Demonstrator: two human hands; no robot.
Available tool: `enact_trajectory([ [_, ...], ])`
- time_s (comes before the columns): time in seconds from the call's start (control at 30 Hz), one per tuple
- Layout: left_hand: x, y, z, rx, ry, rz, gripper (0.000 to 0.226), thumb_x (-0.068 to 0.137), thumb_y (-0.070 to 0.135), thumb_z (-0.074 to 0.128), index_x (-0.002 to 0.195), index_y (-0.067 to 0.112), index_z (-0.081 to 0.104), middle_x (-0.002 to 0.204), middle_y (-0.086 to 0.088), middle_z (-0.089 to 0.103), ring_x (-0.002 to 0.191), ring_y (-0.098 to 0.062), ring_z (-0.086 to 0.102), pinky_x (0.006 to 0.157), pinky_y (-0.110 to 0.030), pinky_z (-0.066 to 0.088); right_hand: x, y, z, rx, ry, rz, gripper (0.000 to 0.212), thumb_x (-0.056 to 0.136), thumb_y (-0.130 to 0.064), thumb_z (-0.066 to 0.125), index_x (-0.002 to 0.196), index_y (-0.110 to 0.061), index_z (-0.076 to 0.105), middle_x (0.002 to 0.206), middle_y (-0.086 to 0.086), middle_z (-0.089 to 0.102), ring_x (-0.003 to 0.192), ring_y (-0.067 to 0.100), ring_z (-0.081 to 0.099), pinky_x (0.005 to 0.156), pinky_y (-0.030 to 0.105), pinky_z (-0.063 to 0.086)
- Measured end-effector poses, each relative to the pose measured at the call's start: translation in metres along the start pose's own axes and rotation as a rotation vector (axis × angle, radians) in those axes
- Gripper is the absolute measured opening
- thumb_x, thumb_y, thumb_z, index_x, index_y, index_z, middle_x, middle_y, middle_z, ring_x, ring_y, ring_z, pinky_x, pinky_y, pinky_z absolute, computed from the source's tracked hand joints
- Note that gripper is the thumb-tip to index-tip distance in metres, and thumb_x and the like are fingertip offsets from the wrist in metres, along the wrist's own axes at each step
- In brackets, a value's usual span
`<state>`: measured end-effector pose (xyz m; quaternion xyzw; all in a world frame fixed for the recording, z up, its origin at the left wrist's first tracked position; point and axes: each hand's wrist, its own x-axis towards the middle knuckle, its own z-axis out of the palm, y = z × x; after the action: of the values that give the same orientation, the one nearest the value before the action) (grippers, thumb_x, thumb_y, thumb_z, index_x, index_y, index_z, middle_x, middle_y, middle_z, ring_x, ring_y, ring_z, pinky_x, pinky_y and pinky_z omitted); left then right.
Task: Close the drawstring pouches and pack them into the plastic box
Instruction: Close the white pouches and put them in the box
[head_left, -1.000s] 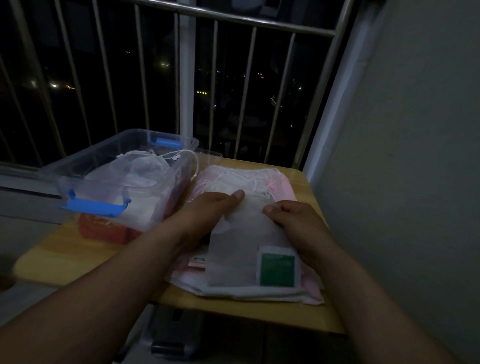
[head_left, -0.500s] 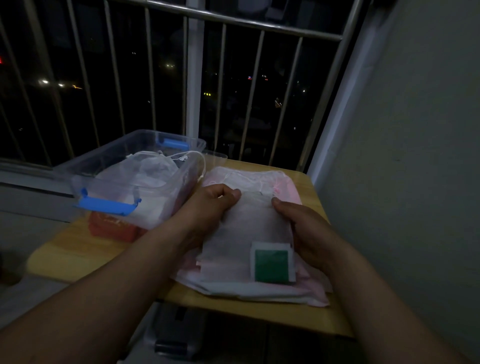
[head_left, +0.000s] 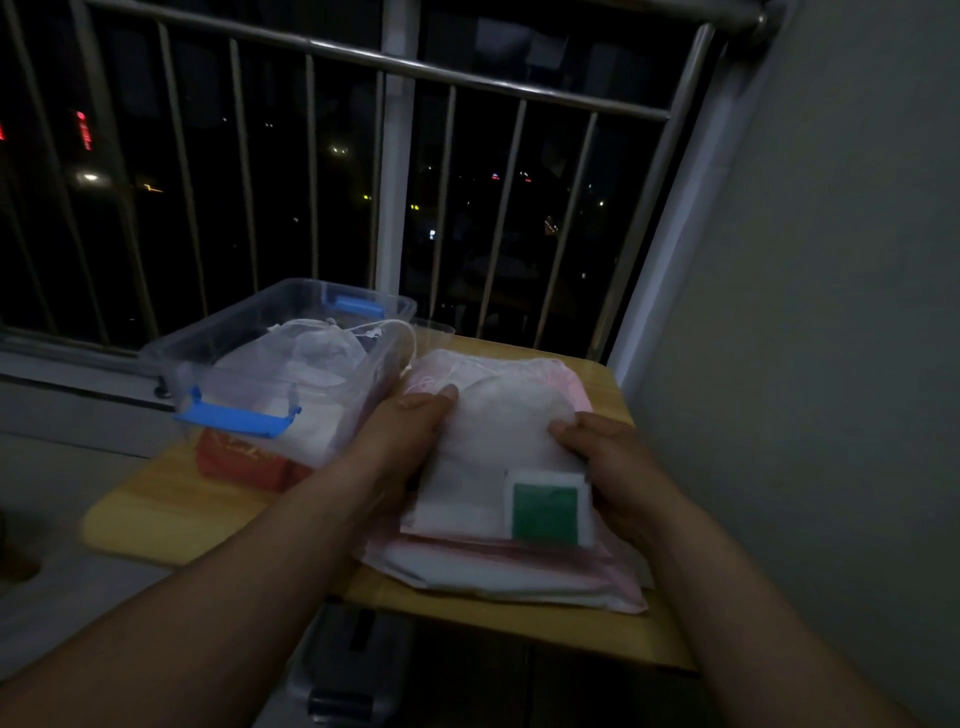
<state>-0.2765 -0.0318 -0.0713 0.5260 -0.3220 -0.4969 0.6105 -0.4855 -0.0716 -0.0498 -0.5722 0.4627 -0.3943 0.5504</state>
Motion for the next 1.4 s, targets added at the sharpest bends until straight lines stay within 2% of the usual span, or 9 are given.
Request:
enact_trajectory([
  [0.07, 0.004, 0.001, -0.004, -0.113, 0.044, -0.038, 0.042, 0.093, 0.052, 0.066, 0.129, 0.031, 0.066, 0.107, -0.009, 0.078, 0.097, -0.031, 0.074, 0.08, -0.047, 0.062, 0.009, -0.022, 0.006, 0.061, 0.025, -0.057, 0.016, 0.103, -0.014, 0.057, 0.111, -0.01, 0.071, 0.108, 0.017, 0.077, 0.098, 0.034, 0.074, 0.092, 0.051, 0.059],
  [0.2, 0.0, 0.002, -0.003, -0.111, 0.086, -0.128, 0.029, 0.107, 0.03, 0.048, 0.106, 0.004, 0.062, 0.068, -0.013, 0.07, 0.052, -0.024, 0.059, 0.046, -0.025, 0.046, 0.036, -0.083, 0.033, 0.227, 0.077, -0.117, 0.014, 0.105, -0.011, 0.055, 0.104, -0.012, 0.07, 0.108, 0.016, 0.076, 0.091, 0.03, 0.075, 0.083, 0.044, 0.063],
  [0.3, 0.003, 0.003, 0.001, -0.109, 0.092, -0.153, 0.034, 0.109, 0.03, 0.043, 0.102, 0.003, 0.062, 0.064, -0.01, 0.07, 0.044, -0.021, 0.058, 0.046, -0.024, 0.043, 0.062, -0.12, 0.067, 0.309, 0.018, -0.107, 0.014, 0.104, -0.012, 0.057, 0.111, -0.009, 0.068, 0.112, 0.019, 0.076, 0.099, 0.034, 0.075, 0.085, 0.049, 0.062],
  [0.43, 0.006, 0.009, 0.001, -0.07, 0.048, -0.186, 0.037, 0.109, 0.035, 0.043, 0.103, 0.006, 0.065, 0.071, -0.007, 0.073, 0.049, -0.02, 0.063, 0.055, -0.027, 0.047, 0.092, -0.143, 0.128, 0.318, -0.043, -0.016, 0.018, 0.105, -0.016, 0.054, 0.117, -0.006, 0.063, 0.11, 0.02, 0.074, 0.091, 0.036, 0.074, 0.079, 0.051, 0.062],
  [0.53, 0.006, 0.01, -0.005, -0.058, 0.026, -0.18, 0.038, 0.108, 0.037, 0.044, 0.108, 0.006, 0.066, 0.077, -0.007, 0.075, 0.055, -0.02, 0.066, 0.061, -0.028, 0.049, 0.107, -0.14, 0.172, 0.214, -0.08, 0.018, 0.012, 0.105, -0.011, 0.052, 0.1, -0.006, 0.061, 0.107, 0.021, 0.073, 0.088, 0.034, 0.072, 0.072, 0.047, 0.061],
  [0.67, 0.008, 0.011, -0.01, -0.097, 0.019, -0.17, 0.043, 0.106, 0.043, 0.047, 0.11, 0.005, 0.067, 0.086, -0.01, 0.076, 0.061, -0.021, 0.067, 0.061, -0.03, 0.051, 0.123, -0.121, 0.193, -0.224, 0.047, -0.094, 0.024, 0.101, -0.021, 0.06, 0.081, -0.007, 0.06, 0.07, 0.008, 0.062, 0.067, 0.025, 0.067, 0.055, 0.027, 0.049],
  [0.97, 0.008, 0.022, -0.019, -0.045, 0.009, -0.136, 0.031, 0.108, 0.029, 0.047, 0.116, 0.003, 0.063, 0.088, -0.011, 0.072, 0.057, -0.02, 0.062, 0.058, -0.027, 0.052, 0.108, -0.068, 0.14, -0.233, 0.099, -0.109, 0.014, 0.097, -0.009, 0.057, 0.086, -0.009, 0.067, 0.078, 0.012, 0.056, 0.064, 0.021, 0.049, 0.06, 0.03, 0.037],
  [1.2, 0.014, 0.018, -0.02, 0.153, 0.033, -0.011, 0.024, 0.107, 0.021, 0.046, 0.113, 0.01, 0.066, 0.106, -0.017, 0.072, 0.083, -0.024, 0.065, 0.077, -0.035, 0.055, 0.084, -0.012, 0.057, -0.31, 0.187, -0.031, 0.02, 0.097, -0.008, 0.063, 0.078, -0.011, 0.068, 0.087, 0.013, 0.065, 0.075, 0.024, 0.056, 0.068, 0.032, 0.042],
  [1.4, 0.025, 0.005, -0.018, 0.463, 0.16, 0.127, 0.025, 0.105, 0.023, 0.053, 0.118, 0.011, 0.071, 0.114, -0.007, 0.069, 0.104, -0.026, 0.063, 0.101, -0.044, 0.051, 0.064, 0.025, 0.025, -0.313, 0.264, -0.008, 0.024, 0.088, -0.019, 0.059, 0.064, -0.019, 0.058, 0.059, 0.009, 0.051, 0.054, 0.017, 0.041, 0.059, 0.031, 0.03],
])
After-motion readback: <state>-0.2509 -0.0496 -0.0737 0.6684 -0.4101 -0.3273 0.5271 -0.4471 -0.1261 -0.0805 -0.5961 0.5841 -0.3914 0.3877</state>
